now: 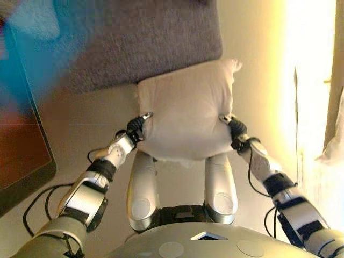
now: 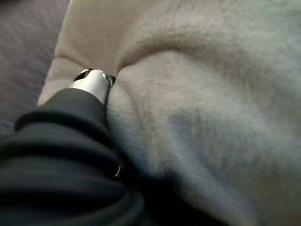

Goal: Pick up the cushion and take it to the sofa

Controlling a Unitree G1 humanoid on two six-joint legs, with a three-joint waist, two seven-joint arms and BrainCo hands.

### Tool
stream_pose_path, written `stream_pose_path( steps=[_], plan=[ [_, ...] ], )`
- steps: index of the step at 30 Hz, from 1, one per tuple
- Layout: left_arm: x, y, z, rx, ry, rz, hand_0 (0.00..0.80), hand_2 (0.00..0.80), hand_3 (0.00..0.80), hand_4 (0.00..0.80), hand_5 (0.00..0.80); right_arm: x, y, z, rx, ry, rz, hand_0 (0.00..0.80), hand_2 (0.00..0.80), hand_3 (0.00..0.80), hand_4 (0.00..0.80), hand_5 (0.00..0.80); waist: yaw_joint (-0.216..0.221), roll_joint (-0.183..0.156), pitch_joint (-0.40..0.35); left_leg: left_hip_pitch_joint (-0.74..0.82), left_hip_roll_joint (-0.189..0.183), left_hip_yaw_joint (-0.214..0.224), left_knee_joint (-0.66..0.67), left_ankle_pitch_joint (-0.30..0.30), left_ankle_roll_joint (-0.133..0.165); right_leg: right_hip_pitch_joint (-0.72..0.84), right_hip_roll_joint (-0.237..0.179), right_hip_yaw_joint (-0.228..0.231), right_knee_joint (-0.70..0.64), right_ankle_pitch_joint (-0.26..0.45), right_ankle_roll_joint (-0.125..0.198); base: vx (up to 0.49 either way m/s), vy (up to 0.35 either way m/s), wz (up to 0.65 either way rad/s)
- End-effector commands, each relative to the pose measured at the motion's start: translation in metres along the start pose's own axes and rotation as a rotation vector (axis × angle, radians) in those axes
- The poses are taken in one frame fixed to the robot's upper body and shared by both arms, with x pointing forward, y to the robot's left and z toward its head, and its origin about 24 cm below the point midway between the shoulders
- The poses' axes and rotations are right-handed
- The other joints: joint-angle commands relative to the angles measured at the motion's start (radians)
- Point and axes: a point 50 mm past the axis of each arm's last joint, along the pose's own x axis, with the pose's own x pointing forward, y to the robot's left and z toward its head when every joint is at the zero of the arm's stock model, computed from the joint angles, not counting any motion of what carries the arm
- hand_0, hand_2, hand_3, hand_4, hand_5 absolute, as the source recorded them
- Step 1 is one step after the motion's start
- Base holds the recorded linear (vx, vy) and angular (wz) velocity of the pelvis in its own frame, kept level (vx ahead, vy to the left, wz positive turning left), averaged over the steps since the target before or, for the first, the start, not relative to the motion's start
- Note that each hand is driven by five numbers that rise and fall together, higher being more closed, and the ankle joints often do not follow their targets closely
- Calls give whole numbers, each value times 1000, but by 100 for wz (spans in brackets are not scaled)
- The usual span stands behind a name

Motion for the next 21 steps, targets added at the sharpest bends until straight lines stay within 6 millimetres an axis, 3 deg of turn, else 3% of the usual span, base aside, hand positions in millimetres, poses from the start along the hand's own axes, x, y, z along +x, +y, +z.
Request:
stream_pose_path(
  steps=[1, 10, 17, 21],
  plan=[
    [-9, -58, -3, -1, -67, -283, 800, 800, 800, 800, 800, -3, 55, 29, -60, -188, 246, 800, 800, 800, 800, 800, 37, 25, -151, 6, -31, 8, -66, 82, 55, 74, -50, -2, -3, -34, 101, 172, -10, 19],
    [-60, -44, -1, 107, -269, -312, 800, 800, 800, 800, 800, -50, 56, 34, -166, -357, 231, 800, 800, 800, 800, 800, 55, 17, -348, 293, -40, -9, -208, 70, 71, 388, -9, -23, -152, -50, 82, 233, 7, 7],
    [-100, -39, 34, 196, -636, -296, 800, 800, 800, 800, 800, -78, 61, 65, -358, -582, 203, 800, 800, 800, 800, 800, 62, 3, -411, 423, -27, -8, -290, 54, 75, 508, 9, -20, -208, -71, 79, 103, 1, 2],
    [-130, -51, 59, 322, -907, -341, 800, 800, 800, 800, 800, -93, 69, 91, -493, -765, 123, 800, 800, 800, 800, 800, 72, -1, -428, 475, -16, -23, -356, 61, 71, 553, 20, -22, -244, -74, 81, 47, 11, -1]
  ],
)
